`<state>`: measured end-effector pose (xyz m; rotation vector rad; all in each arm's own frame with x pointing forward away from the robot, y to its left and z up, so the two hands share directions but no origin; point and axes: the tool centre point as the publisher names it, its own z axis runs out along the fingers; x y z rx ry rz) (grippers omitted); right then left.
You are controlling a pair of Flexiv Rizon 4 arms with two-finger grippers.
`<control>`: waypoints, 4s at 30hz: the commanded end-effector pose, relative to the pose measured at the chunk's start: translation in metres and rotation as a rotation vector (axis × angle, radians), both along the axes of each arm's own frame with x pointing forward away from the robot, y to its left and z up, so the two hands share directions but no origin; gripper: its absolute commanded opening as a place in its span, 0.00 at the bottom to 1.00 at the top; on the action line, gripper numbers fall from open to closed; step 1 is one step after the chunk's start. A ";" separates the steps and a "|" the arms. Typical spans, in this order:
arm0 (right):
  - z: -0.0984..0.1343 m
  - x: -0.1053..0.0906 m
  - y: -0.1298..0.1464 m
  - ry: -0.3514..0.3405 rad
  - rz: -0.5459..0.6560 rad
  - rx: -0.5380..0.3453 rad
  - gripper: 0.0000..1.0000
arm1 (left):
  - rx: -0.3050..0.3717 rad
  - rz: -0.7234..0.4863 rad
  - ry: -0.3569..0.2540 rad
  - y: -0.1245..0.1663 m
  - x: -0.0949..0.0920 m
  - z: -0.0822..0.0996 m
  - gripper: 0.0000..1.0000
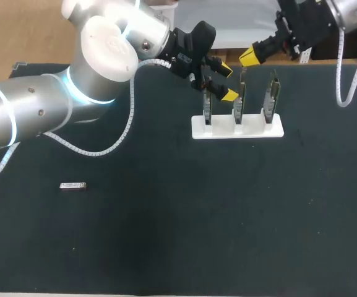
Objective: Pick up the optical module with the left hand, and insert it into the network port with the right hand.
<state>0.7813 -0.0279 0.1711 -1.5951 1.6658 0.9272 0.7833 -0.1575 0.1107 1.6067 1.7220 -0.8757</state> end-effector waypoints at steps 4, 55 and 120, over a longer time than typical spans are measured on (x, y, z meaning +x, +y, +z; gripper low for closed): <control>-0.010 0.003 -0.001 0.023 0.000 -0.009 0.00 | 0.005 0.002 0.001 0.000 -0.001 0.001 1.00; -0.017 0.002 -0.003 0.064 -0.032 0.020 0.00 | 0.005 0.002 0.001 0.000 -0.001 0.001 1.00; -0.023 -0.013 -0.101 0.083 0.002 0.021 0.00 | 0.005 0.002 0.001 0.000 -0.001 0.001 1.00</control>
